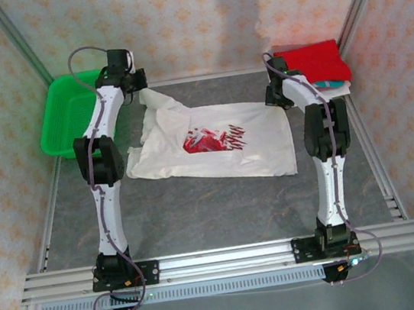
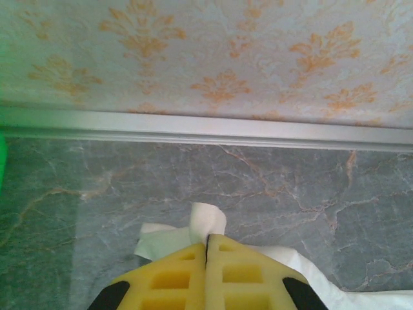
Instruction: Fold and stack the t-shirts
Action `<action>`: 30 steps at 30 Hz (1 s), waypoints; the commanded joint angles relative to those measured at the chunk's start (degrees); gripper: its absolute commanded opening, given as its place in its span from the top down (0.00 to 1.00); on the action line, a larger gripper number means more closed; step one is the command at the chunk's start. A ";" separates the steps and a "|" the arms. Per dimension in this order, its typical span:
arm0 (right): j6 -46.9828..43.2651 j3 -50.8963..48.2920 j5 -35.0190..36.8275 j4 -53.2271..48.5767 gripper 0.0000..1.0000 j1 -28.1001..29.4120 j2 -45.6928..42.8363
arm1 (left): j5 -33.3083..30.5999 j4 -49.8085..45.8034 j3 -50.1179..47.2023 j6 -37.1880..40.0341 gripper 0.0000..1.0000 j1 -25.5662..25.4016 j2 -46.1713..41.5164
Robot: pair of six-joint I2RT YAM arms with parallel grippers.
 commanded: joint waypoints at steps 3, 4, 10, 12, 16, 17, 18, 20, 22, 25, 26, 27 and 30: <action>-0.58 -7.22 -1.44 6.08 0.92 -2.08 -5.55 | -0.48 4.84 -6.21 2.06 1.00 0.38 -10.16; -0.47 -8.58 -2.58 7.73 0.92 -2.49 -6.34 | -0.40 6.83 -9.33 1.89 1.00 0.39 -12.16; -0.11 -13.37 -5.57 12.85 0.92 -3.56 -8.20 | -1.37 17.44 -26.72 1.69 1.00 0.38 -22.36; -0.17 -13.88 -6.11 13.37 0.92 -3.53 -8.43 | -1.50 19.01 -30.62 1.64 1.00 0.42 -24.39; 0.37 -18.42 -5.99 18.26 0.91 -3.61 -11.58 | -2.14 24.18 -38.72 1.51 1.00 0.29 -28.59; 0.38 -20.21 -5.98 20.16 0.90 -3.61 -12.70 | -2.73 25.03 -40.42 1.50 1.00 0.29 -30.53; 0.38 -21.54 -6.44 21.42 0.88 -3.61 -13.61 | -3.22 25.84 -41.69 1.43 1.00 0.29 -31.43; 0.24 -22.64 -6.55 21.65 0.87 -3.60 -14.74 | -3.68 26.87 -43.82 1.51 1.00 0.29 -32.89; 0.54 -23.68 -5.94 21.86 0.88 -3.61 -15.88 | -3.57 27.05 -44.76 1.35 1.00 0.29 -33.84; 1.01 -26.09 -5.83 23.23 0.92 -3.60 -17.65 | -3.94 27.88 -46.55 1.17 1.00 0.20 -35.46; 1.24 -26.51 -5.82 23.08 0.92 -3.61 -17.92 | -4.22 28.04 -46.99 1.08 1.00 0.20 -35.96; 1.45 -26.79 -5.97 22.73 0.91 -3.61 -18.25 | -4.54 28.20 -47.61 0.99 1.00 0.20 -36.51; 2.39 -29.12 -6.03 23.46 0.90 -3.52 -19.82 | -5.82 29.80 -50.42 0.72 1.00 0.19 -38.60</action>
